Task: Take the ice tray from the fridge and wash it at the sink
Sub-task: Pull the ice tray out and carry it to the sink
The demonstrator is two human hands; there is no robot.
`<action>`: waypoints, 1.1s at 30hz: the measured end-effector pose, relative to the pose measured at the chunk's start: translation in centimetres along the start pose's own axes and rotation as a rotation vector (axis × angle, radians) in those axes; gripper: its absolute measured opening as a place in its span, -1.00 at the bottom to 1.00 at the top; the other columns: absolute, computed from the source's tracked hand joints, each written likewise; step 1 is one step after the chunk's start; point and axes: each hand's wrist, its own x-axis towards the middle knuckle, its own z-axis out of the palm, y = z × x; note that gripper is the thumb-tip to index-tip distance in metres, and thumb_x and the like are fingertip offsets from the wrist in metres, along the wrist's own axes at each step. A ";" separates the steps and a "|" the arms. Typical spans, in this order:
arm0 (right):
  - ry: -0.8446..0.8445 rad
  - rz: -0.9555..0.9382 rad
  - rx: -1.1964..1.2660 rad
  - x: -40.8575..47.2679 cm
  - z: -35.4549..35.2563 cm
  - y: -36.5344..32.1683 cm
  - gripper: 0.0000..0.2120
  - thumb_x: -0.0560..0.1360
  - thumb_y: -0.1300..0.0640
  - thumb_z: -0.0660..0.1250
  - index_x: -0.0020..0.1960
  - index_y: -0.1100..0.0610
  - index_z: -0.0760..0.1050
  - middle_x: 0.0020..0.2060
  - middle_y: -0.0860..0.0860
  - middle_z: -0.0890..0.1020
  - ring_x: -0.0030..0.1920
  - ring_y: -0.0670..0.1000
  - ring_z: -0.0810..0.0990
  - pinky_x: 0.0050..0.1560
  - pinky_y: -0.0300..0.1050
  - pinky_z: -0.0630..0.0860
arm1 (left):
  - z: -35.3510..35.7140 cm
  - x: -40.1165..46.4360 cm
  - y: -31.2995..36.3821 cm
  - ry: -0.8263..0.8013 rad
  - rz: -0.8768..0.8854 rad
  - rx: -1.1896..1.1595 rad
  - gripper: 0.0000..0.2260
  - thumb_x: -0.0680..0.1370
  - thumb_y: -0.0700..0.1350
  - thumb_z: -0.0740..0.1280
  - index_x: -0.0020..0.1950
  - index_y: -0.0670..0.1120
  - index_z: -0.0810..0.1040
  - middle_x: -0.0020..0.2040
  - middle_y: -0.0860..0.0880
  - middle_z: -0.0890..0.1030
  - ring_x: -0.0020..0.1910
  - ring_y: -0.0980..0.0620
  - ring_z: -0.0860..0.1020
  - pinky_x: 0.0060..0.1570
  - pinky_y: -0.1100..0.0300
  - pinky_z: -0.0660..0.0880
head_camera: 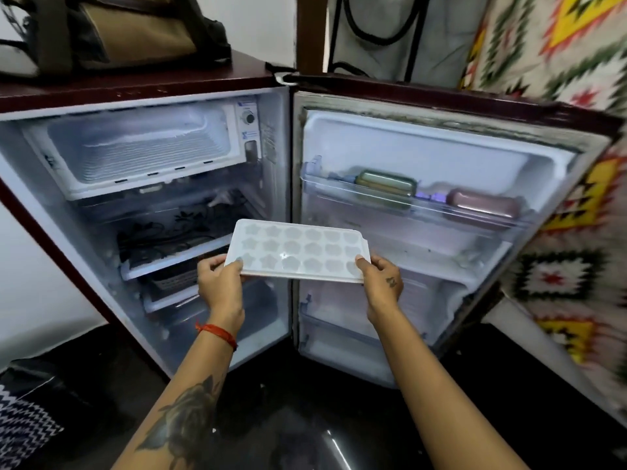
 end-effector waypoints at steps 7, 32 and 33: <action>0.106 0.060 0.018 -1.2 -10.6 2.3 -0.78 0.39 0.12 0.42 0.03 0.10 0.60 -0.08 0.06 0.68 -0.05 0.11 0.64 0.06 0.05 0.57 | 3.0 -9.2 -2.3 -0.123 -0.044 0.001 -0.79 0.48 -0.35 0.31 -0.19 -0.07 0.38 -0.17 -0.04 0.50 -0.22 0.03 0.52 -0.17 0.14 0.57; 0.908 0.187 0.248 -7.8 -44.9 5.3 -0.87 0.45 0.18 0.38 0.00 0.08 0.55 -0.14 -0.03 0.61 -0.07 0.04 0.57 -0.04 -0.02 0.53 | 21.8 -35.7 -12.2 -0.902 -0.012 0.362 -0.83 0.45 -0.12 0.42 -0.04 -0.07 0.48 -0.09 -0.03 0.57 -0.05 -0.06 0.55 0.07 0.03 0.51; 0.944 0.179 0.263 -8.0 -45.9 5.4 -0.86 0.45 0.19 0.38 0.00 0.08 0.55 -0.15 -0.04 0.60 -0.10 0.01 0.56 -0.11 -0.08 0.49 | 22.7 -36.7 -12.4 -0.923 -0.008 0.369 -0.82 0.47 -0.12 0.41 -0.01 -0.09 0.46 -0.11 -0.02 0.55 -0.06 -0.04 0.53 0.04 0.06 0.49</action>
